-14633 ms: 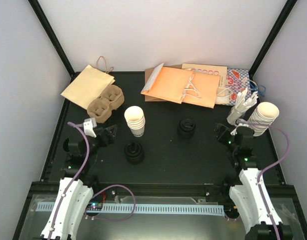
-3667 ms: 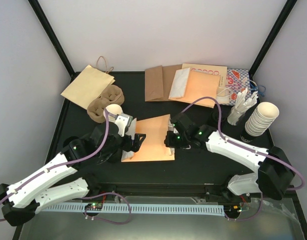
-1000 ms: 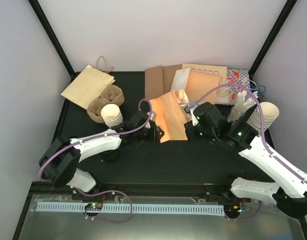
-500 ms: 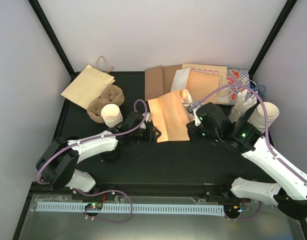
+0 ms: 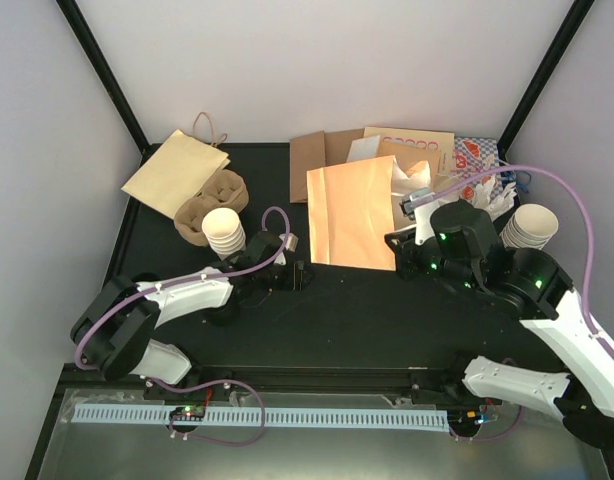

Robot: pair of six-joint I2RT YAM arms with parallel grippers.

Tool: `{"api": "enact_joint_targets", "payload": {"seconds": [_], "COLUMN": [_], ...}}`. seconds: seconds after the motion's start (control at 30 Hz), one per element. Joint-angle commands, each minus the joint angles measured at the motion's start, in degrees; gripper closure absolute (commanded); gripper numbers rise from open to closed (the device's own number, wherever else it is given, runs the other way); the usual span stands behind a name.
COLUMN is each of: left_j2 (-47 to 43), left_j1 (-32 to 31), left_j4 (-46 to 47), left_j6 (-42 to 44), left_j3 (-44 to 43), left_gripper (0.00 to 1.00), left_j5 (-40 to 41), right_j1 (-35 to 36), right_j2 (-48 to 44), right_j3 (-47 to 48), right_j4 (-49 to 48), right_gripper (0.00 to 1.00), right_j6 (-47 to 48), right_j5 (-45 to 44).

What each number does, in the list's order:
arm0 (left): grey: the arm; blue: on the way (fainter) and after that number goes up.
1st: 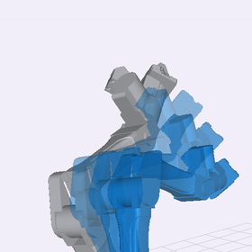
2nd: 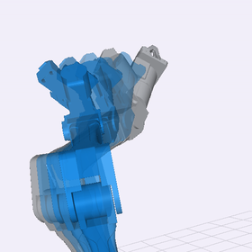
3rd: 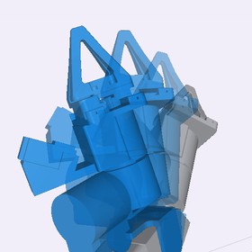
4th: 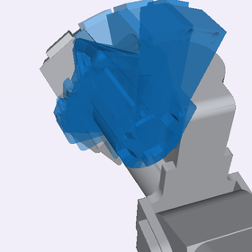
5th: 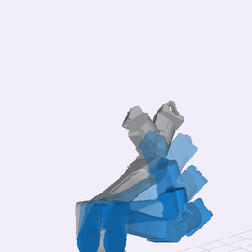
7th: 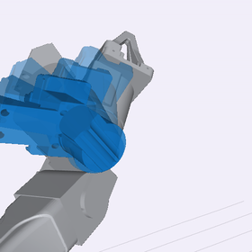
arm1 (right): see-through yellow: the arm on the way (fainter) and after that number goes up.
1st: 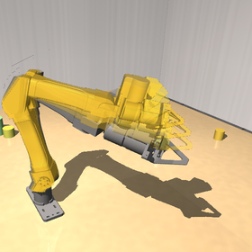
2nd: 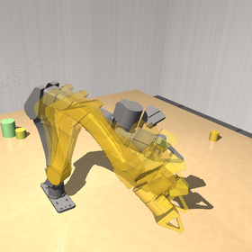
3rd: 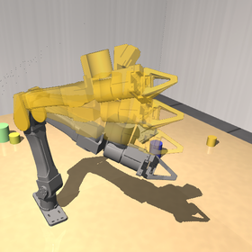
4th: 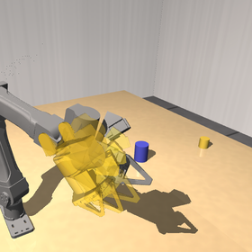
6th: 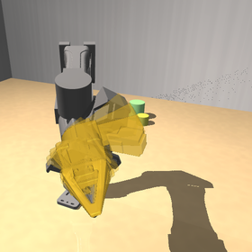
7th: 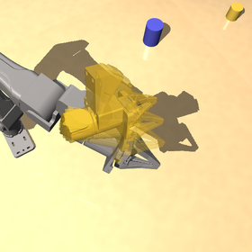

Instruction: Pack the takeout coffee

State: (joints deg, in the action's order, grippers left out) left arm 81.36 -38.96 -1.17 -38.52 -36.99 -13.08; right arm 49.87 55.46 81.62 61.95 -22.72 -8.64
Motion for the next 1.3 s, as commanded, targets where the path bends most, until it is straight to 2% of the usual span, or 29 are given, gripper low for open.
{"api": "enact_joint_targets", "payload": {"seconds": [0.0,0.4,0.8,0.93,1.07,1.27], "left_j2": [-0.04,-1.3,-9.77,-11.91,-10.41,-10.32], "left_j1": [0.31,0.37,0.09,0.12,0.33,0.33], "left_j4": [1.87,0.78,-2.43,-2.86,-3.64,-4.79], "left_j6": [0.24,1.58,4.31,4.93,4.87,4.7], "left_j3": [0.08,0.25,-0.51,-2.19,-5.9,-9.91], "left_gripper": [0.39,0.34,0.32,0.29,0.27,0.26], "left_j5": [0.17,0.3,0.84,-2.12,-6.56,-8.43], "right_j1": [0.32,0.31,0.24,0.3,0.27,0.31], "right_j2": [-0.31,0.25,1.12,1.62,1.26,1.97], "right_j3": [2.06,4.97,5.54,4.37,2.9,1.52], "right_j4": [-0.05,3.29,6.11,5.89,4.36,4.05], "right_gripper": [0.99,0.98,0.98,0.98,0.99,0.97], "right_j6": [-0.39,-0.36,0.67,1.7,2.32,3.24], "right_j5": [0.92,-4.23,-10.79,-9.31,-6.82,-4.27]}}
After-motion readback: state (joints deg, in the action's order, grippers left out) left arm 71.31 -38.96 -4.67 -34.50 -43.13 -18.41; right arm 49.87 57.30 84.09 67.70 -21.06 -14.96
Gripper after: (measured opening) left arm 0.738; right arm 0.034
